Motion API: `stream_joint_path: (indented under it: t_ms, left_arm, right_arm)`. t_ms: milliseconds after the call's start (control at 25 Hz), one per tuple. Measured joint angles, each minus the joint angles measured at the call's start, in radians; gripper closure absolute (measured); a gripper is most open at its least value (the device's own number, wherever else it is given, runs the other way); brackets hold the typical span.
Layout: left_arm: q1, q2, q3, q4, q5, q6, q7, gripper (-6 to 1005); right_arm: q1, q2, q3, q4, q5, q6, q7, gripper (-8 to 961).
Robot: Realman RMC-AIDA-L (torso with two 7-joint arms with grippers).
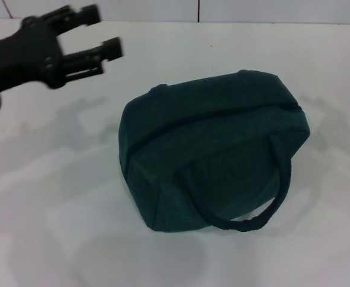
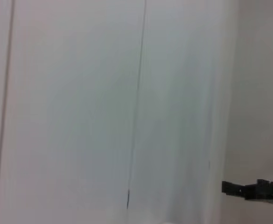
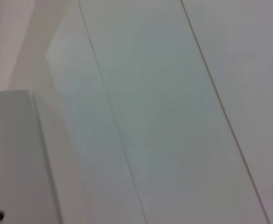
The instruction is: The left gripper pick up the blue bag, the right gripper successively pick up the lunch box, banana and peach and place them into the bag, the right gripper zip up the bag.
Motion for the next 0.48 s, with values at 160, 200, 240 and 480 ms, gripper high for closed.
stream_joint_path:
  t_ms: [160, 200, 240, 480]
  left_arm:
    - [0.017, 0.034, -0.060, -0.126, -0.033, 0.097, 0.063, 181]
    - [0.016, 0.044, -0.072, -0.153, -0.031, 0.124, 0.071, 180]
    - [0.015, 0.057, -0.081, -0.180, -0.029, 0.149, 0.077, 179]
    - [-0.010, 0.099, -0.076, -0.240, 0.025, 0.269, 0.081, 167]
  right_arm:
    - [0.036, -0.028, -0.003, -0.002, -0.012, -0.024, 0.046, 91]
    - [0.050, -0.035, -0.003, -0.004, -0.026, -0.034, 0.059, 92]
    - [0.061, -0.041, -0.002, -0.006, -0.044, -0.043, 0.072, 92]
    - [0.151, -0.067, -0.001, -0.017, -0.178, -0.091, 0.155, 93]
